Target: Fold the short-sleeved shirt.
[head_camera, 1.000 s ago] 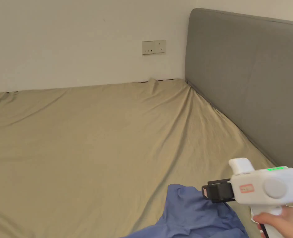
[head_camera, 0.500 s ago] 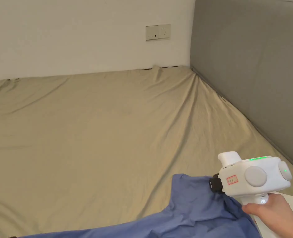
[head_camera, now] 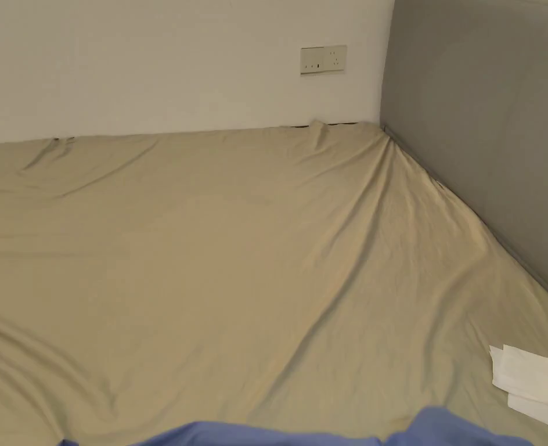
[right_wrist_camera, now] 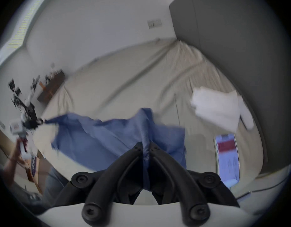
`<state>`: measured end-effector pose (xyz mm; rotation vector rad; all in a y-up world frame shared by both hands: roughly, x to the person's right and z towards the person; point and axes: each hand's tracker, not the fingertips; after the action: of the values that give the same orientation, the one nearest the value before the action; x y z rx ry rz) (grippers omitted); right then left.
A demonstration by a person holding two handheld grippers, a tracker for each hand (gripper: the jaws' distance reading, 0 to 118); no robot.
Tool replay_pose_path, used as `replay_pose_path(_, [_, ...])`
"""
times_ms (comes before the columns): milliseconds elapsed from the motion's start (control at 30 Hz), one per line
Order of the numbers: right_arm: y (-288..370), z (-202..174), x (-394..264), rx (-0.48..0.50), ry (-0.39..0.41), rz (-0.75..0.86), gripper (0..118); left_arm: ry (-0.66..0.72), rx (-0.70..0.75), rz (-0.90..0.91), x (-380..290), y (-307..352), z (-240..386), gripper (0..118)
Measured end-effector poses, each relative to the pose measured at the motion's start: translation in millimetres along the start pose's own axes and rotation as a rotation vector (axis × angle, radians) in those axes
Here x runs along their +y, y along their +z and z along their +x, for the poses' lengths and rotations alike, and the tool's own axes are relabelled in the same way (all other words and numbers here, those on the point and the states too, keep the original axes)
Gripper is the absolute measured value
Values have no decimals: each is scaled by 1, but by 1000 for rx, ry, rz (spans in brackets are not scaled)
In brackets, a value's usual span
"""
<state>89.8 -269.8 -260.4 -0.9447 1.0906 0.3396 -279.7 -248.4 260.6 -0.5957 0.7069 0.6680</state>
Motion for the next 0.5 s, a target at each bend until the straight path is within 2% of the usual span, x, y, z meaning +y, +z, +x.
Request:
replay_pose_path(133, [-41,9,-43,-60,62,-215,5,65,36,-170,-42,-11,-28,11])
replay_pose_path(167, [-51,28,-50,-71,59,-206,9,57,70,-182,-50,-14,-34,12])
replay_pose_path(200, [-51,28,-49,-55,54,-210,21,58,102,-219,-55,-17,-40,14])
replay_pose_path(233, [-45,24,-45,-62,47,-194,58,80,118,-247,-58,-20,-45,38])
replay_pose_path(267, [-38,22,-41,-74,47,-183,97,113,154,-273,-59,-21,-51,85])
replay_pose_path(300, [-29,20,-34,-103,55,-157,118,149,188,-294,-60,-20,-54,118])
replay_pose_path(333, [-17,17,-27,-103,45,-92,117,181,196,-305,-59,-16,-53,118])
replay_pose_path(367, [5,14,-17,-84,34,33,115,201,128,-198,-54,-1,-50,118])
replay_pose_path(400, [29,6,-4,-38,6,123,116,251,94,-115,-48,3,-87,118])
replay_pose_path(467, [69,-13,21,-27,-52,255,118,314,41,11,-33,24,-97,118])
replay_pose_path(500, [86,-20,31,18,-74,331,118,321,11,54,-25,32,-101,118])
